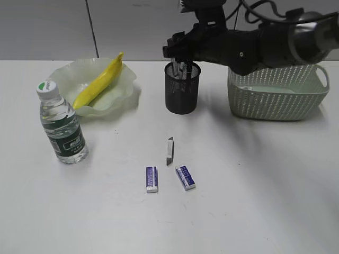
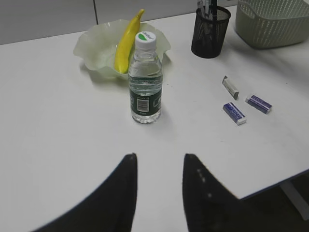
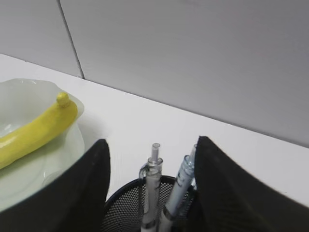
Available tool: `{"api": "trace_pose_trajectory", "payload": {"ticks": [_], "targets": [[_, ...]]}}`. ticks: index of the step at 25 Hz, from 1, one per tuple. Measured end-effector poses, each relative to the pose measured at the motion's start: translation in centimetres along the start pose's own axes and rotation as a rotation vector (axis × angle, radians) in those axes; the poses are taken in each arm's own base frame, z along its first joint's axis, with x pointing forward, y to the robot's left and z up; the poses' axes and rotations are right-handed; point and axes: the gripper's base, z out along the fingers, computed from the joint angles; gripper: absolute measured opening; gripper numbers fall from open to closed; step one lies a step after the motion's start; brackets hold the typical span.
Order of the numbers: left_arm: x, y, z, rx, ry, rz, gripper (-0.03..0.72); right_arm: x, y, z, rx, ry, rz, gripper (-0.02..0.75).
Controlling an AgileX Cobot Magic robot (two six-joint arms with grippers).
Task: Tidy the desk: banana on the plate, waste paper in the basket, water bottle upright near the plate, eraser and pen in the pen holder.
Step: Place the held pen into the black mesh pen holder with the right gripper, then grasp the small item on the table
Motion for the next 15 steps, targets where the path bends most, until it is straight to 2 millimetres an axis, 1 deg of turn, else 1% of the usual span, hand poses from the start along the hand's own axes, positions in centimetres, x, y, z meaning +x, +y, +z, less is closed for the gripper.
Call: {"api": "trace_pose_trajectory", "payload": {"ticks": [1,4,6,7,10,15], "targets": [[0.0,0.0,0.0,0.0,0.0,0.0,0.241,-0.4,0.0,-0.3,0.0,0.02,0.0,0.449],[0.0,0.0,0.0,0.0,0.0,0.0,0.241,-2.6,0.2,-2.2,-0.004,0.083,-0.005,0.456],[0.0,0.0,0.0,0.0,0.0,0.0,0.241,-4.5,0.4,-4.3,-0.007,0.155,-0.012,0.457],[0.0,0.0,0.0,0.0,0.0,0.0,0.241,-5.3,0.4,-5.4,-0.008,0.196,-0.031,0.457],[0.0,0.0,0.0,0.0,0.0,0.0,0.241,-6.9,0.4,-9.1,0.002,0.368,-0.07,0.459],[0.0,0.0,0.0,0.0,0.0,0.0,0.241,-8.6,0.1,-16.1,0.038,0.681,-0.1,0.459]]}}
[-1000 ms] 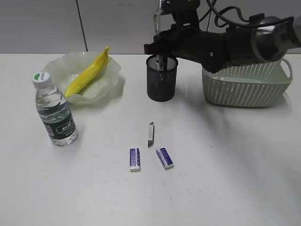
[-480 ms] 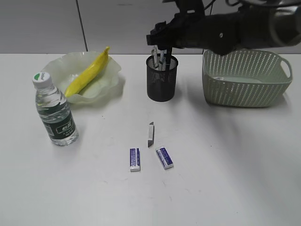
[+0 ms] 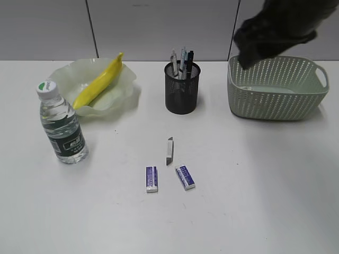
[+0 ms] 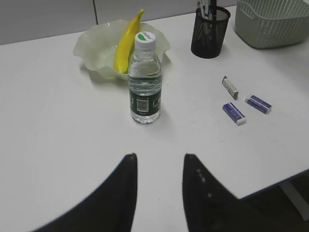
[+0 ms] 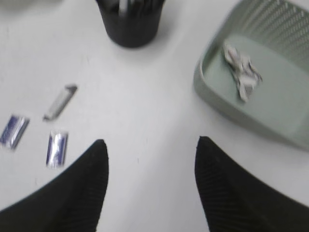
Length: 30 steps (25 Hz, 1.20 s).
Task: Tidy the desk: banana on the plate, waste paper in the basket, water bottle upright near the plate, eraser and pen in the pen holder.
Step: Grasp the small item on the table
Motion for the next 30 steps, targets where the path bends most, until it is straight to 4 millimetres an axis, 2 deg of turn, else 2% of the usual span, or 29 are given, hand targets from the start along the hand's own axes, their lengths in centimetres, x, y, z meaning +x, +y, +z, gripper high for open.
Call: {"api": "trace_pose_trajectory", "payload": {"ticks": [2,6,12,14,18,21,23,27,30], "targets": [[0.0,0.0,0.0,0.0,0.0,0.0,0.241,1.5,-0.2,-2.6,0.01,0.088,-0.003,0.459],[0.0,0.0,0.0,0.0,0.0,0.0,0.241,5.6,-0.3,-6.6,0.017,0.185,-0.002,0.453],[0.0,0.0,0.0,-0.001,0.0,0.0,0.241,13.7,-0.3,-10.5,0.018,0.182,0.0,0.433],[0.0,0.0,0.0,-0.001,0.0,0.0,0.241,16.6,-0.3,-11.3,0.018,0.169,0.001,0.433],[0.0,0.0,0.0,-0.001,0.0,0.0,0.241,22.2,-0.3,-12.8,0.019,0.077,0.005,0.432],[0.0,0.0,0.0,-0.002,0.0,0.001,0.241,25.6,-0.2,-12.8,0.025,-0.028,0.003,0.431],[0.0,0.0,0.0,-0.002,-0.001,0.001,0.241,27.3,-0.3,-13.3,0.037,-0.143,0.001,0.431],[-0.5,-0.1,0.0,0.006,-0.012,-0.002,0.241,29.2,-0.6,-15.2,0.066,-0.345,0.0,0.431],[-2.9,-0.8,0.3,0.058,-0.094,-0.024,0.241,30.5,-0.6,-16.2,0.076,-0.45,0.005,0.431]]}}
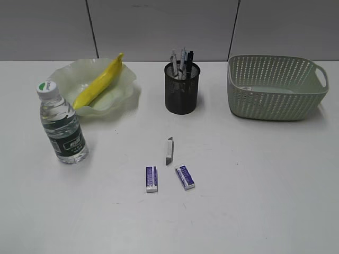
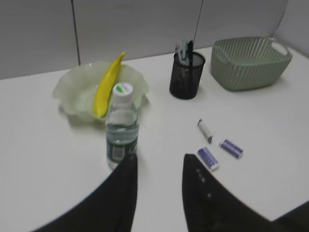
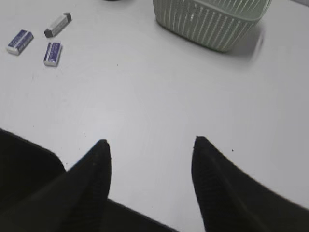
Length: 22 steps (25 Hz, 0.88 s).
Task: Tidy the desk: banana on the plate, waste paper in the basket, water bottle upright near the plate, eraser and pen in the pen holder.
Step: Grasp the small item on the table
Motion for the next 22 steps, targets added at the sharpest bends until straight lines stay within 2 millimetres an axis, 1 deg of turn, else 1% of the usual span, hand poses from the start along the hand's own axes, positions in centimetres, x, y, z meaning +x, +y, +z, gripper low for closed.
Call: {"api": "trace_pose_trajectory", "payload": {"ticks": [2,4,5,7,8,9,11,13,14,16,19,21,22], "targets": [[-1.9,-0.6,1.3,0.035,-0.017,-0.024,0.241,0.4,-0.1,-0.7,0.003,-0.048,0.004,0.431],[-4.0,-1.4,3.1,0.082,-0.004,-0.071,0.241,0.7,-0.1,-1.2,0.006,-0.089,0.008,0.43],[-5.1,-1.8,4.5,0.105,0.014,-0.096,0.241,0.9,-0.1,-1.5,0.007,-0.106,0.01,0.43],[-7.0,-2.7,7.4,0.151,0.072,-0.146,0.241,0.9,-0.1,-1.6,0.008,-0.117,0.011,0.426],[-7.8,-3.1,9.2,0.167,0.12,-0.161,0.241,0.9,-0.1,-1.6,0.008,-0.117,0.011,0.425],[-8.5,-3.5,11.2,0.178,0.173,-0.174,0.241,0.9,-0.1,-1.6,0.008,-0.117,0.011,0.425],[-9.1,-4.3,15.5,0.193,0.29,-0.198,0.241,0.9,-0.1,-1.6,0.008,-0.117,0.011,0.425],[-8.9,-5.3,19.5,0.204,0.397,-0.213,0.241,0.9,-0.1,-1.6,0.009,-0.117,0.009,0.425],[-9.0,-5.9,21.0,0.216,0.432,-0.214,0.241,1.0,-0.2,-1.6,0.009,-0.118,0.009,0.425],[-8.1,-7.5,24.6,0.227,0.542,-0.217,0.241,1.0,-0.1,-1.6,0.009,-0.117,0.009,0.425],[-5.6,-9.6,29.3,0.202,0.744,-0.251,0.241,1.0,-0.1,-1.6,0.008,-0.117,0.01,0.425],[-3.3,-10.5,32.1,0.129,0.875,-0.265,0.241,1.0,-0.1,-1.6,0.008,-0.117,0.01,0.425],[-2.6,-10.7,33.1,0.076,0.915,-0.283,0.241,1.0,-0.1,-1.6,0.008,-0.117,0.01,0.425]]}}
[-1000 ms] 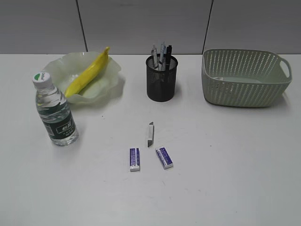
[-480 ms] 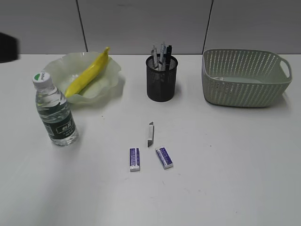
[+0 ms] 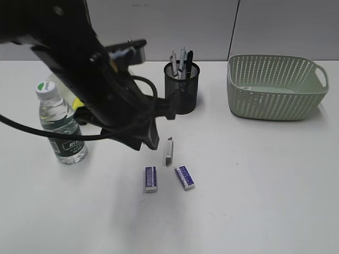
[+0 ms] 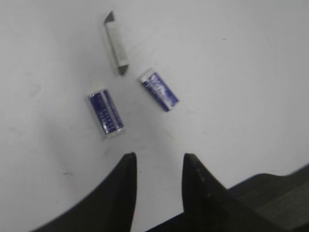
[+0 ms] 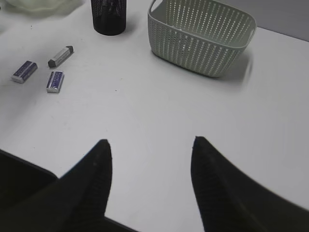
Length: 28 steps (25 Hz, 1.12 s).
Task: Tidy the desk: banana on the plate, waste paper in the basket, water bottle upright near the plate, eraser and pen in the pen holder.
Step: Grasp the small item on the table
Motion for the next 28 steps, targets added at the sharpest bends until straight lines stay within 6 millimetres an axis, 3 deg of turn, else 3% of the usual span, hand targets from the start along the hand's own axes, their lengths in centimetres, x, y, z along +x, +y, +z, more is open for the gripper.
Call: {"api": "trace_pose_trajectory", "payload": {"ticks": [3,6,10,18,22,28], "targets": [[-1.0,0.4,3.8,-0.127,0.099,-0.072,0.247,0.0,0.0,0.0,0.0,0.0,0.0,0.423],[-1.8,0.7,6.9,-0.194,0.169,-0.104,0.307,0.0,0.0,0.0,0.0,0.0,0.0,0.423],[-2.4,0.6,9.3,-0.227,0.216,-0.118,0.412,0.0,0.0,0.0,0.0,0.0,0.0,0.423],[-2.3,1.2,12.2,-0.272,0.288,-0.128,0.43,0.0,0.0,0.0,0.0,-0.001,-0.001,0.423],[-2.1,1.5,13.3,-0.282,0.302,-0.132,0.374,0.0,0.0,0.0,0.0,-0.001,-0.001,0.423],[-2.1,1.8,14.0,-0.295,0.308,-0.125,0.176,0.0,0.0,0.0,0.0,-0.002,0.0,0.423]]}}
